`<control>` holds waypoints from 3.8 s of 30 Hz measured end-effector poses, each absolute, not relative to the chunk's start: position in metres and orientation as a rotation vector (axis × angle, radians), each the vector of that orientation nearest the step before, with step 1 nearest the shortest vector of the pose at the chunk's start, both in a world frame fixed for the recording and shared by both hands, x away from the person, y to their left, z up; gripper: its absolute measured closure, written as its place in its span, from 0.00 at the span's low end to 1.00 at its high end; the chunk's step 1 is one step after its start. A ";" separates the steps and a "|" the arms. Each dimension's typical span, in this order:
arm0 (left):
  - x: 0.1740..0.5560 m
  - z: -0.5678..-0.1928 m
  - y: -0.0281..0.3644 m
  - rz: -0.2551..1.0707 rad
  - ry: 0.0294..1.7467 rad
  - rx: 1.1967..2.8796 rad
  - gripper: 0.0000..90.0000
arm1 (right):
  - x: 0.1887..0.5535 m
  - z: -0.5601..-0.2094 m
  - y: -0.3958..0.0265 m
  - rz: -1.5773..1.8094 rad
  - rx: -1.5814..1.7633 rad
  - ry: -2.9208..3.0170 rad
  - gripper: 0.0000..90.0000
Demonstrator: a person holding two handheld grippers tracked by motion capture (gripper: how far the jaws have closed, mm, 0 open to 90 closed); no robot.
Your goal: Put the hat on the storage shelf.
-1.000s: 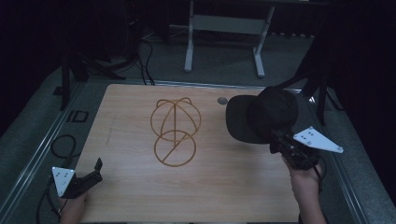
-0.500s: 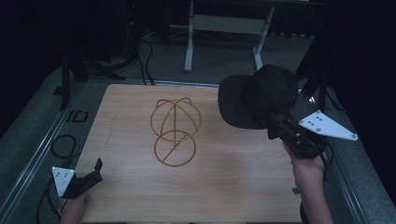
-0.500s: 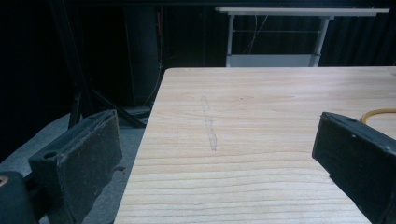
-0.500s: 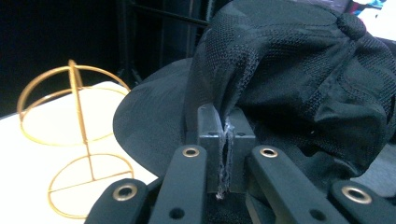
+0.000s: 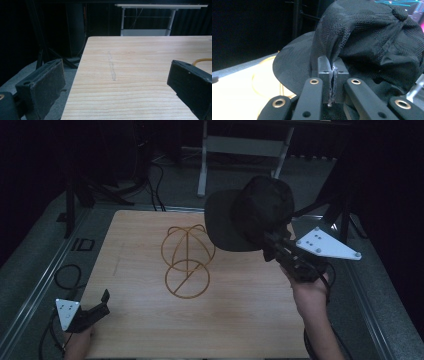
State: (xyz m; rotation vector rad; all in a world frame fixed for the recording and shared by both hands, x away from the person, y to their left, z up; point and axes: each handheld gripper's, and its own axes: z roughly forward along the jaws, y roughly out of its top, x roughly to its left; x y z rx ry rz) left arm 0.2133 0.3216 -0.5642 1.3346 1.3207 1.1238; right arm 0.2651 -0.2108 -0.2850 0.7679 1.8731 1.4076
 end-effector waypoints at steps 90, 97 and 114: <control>0.213 -0.564 0.322 1.113 1.313 1.338 0.02 | 0.317 -0.353 -0.122 1.549 0.754 2.094 0.19; 0.213 -0.564 0.322 1.113 1.316 1.336 0.02 | 0.315 -0.351 -0.137 1.542 0.730 2.101 0.15; 0.213 -0.564 0.323 1.108 1.318 1.336 0.02 | 0.318 -0.376 -0.193 1.417 0.837 2.074 0.15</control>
